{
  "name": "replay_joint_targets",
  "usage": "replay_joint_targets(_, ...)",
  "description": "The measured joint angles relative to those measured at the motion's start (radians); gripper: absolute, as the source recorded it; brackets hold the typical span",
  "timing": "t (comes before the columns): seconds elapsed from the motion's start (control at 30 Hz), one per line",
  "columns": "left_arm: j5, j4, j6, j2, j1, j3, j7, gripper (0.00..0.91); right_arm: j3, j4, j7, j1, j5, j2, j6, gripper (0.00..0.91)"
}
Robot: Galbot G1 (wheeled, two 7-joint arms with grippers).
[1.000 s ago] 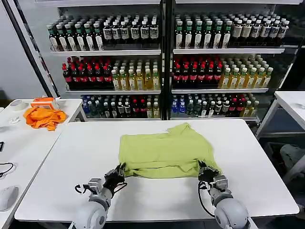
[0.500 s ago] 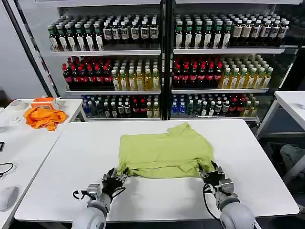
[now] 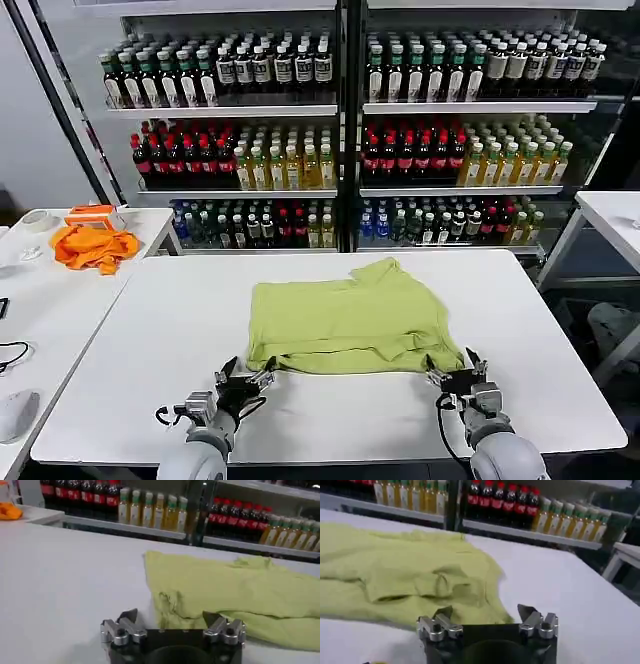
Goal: Fold and organize the clothes.
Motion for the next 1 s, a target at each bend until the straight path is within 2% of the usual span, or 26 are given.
replay_joint_targets(0.63, -0.024, 0.011, -0.006, -0.007, 0.012, 0.007, 0.033, 0.020, -0.013, -0.011, 0.001, -0.017, 0.036, -0.004, -0.015, 0.000)
replay_joint_targets(1.0, -0.010, -0.038, -0.002, -0.022, 0.056, 0.002, 0.036, 0.020, 0.004, 0.059, -0.016, -0.094, 0.038, -0.020, -0.011, 0.000)
